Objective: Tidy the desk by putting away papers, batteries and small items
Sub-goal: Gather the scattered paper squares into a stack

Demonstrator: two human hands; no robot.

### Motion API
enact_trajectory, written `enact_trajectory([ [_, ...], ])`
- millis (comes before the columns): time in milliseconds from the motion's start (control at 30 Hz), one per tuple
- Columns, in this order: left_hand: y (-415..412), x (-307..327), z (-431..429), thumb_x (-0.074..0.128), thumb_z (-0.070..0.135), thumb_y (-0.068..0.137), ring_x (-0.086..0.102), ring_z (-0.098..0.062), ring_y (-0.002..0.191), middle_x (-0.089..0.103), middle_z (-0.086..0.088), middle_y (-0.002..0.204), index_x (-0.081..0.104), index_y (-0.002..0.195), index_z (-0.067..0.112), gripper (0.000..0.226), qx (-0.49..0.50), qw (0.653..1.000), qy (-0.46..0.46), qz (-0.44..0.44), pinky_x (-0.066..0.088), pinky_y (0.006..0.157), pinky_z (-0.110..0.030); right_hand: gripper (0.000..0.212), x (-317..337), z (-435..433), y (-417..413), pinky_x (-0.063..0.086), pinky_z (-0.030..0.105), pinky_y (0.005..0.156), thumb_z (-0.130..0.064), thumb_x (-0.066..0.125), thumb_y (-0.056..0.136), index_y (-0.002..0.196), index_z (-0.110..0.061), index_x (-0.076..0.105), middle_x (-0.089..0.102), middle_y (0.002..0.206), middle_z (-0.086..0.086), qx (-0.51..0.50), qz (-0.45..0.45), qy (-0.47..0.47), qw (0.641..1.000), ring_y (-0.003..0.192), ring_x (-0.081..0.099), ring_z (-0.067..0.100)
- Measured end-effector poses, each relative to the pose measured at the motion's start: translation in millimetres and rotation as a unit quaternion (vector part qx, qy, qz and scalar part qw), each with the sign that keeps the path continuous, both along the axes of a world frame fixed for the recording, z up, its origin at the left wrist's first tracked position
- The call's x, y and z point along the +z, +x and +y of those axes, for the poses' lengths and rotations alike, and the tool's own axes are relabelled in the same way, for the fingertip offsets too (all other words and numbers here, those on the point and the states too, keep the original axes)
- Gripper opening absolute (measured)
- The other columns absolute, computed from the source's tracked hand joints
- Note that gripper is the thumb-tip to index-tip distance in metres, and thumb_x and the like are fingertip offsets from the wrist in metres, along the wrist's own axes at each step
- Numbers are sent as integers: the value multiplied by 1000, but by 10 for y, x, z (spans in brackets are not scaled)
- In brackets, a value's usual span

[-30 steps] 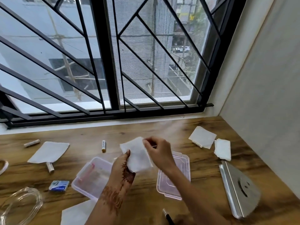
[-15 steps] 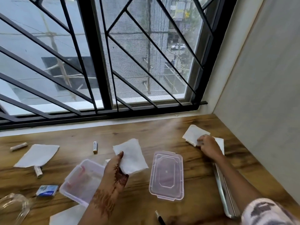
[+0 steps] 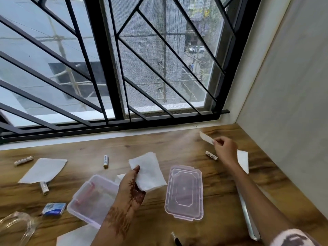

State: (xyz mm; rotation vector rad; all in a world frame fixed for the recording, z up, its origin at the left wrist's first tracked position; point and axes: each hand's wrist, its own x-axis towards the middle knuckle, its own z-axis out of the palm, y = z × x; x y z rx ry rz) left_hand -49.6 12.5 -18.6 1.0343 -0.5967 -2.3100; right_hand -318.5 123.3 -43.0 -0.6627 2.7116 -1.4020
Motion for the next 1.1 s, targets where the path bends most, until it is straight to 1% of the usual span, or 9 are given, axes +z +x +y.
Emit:
enact_trajectory([
  [100,-19,-26,4,45,14,96,60,-21,78,72,-4,60,58,91,3,18,14,1000,0,0,55,49,-25,14,248,-124,445,45,25,70,-14,62,86,96,-5,68,67,90,6,66,-4,-56,996,81,60,16],
  [200,-35,-33,-3,46,14,95,59,-22,81,72,-5,62,58,91,3,16,22,1000,12,4,55,47,-29,13,419,-206,993,44,5,65,-9,62,86,96,-2,67,66,85,5,118,14,-93,989,69,57,3],
  [300,-45,-24,5,44,19,97,60,-25,82,71,-10,80,57,102,3,22,1,1000,23,9,55,46,-31,15,414,-250,1502,42,-2,67,-9,61,87,99,-3,67,69,91,7,163,43,-88,982,74,58,2],
  [433,-64,-47,44,39,33,97,70,-21,64,74,-10,72,60,99,4,36,-34,998,18,57,58,51,-28,17,308,-270,1974,40,0,71,-15,60,88,101,-7,69,71,99,6,191,55,-69,978,83,59,4],
  [567,-64,40,115,42,47,90,68,-17,56,70,-9,65,65,90,3,49,-79,991,18,102,57,54,-26,21,208,-248,2161,51,25,78,-24,55,91,99,-10,69,70,98,8,202,79,-9,976,85,64,17],
  [733,-111,-56,135,39,23,99,60,-15,41,60,-7,47,56,74,-1,38,-85,996,-26,17,51,42,-18,22,226,-165,2092,45,16,79,-22,54,91,104,-10,68,70,103,7,244,77,-17,967,89,63,16],
  [833,-119,-67,137,33,16,99,67,-17,49,70,-9,58,58,85,-1,33,-91,994,-37,36,54,44,-23,20,330,-72,1890,39,8,80,-16,58,89,103,-6,68,70,104,8,206,80,-54,974,90,61,10],
  [1033,-150,-97,128,36,12,98,69,-17,52,72,-7,60,73,58,2,55,-72,995,-31,63,54,43,-26,17,223,279,984,48,22,75,-14,62,86,101,-7,66,67,102,9,48,69,-36,996,89,58,15],
  [1100,-149,-121,125,37,12,97,69,-17,54,72,-7,63,73,68,2,47,-71,995,-31,64,55,45,-26,22,96,495,645,46,32,85,-16,64,84,103,-6,64,64,107,11,-42,72,4,997,100,56,23],
])
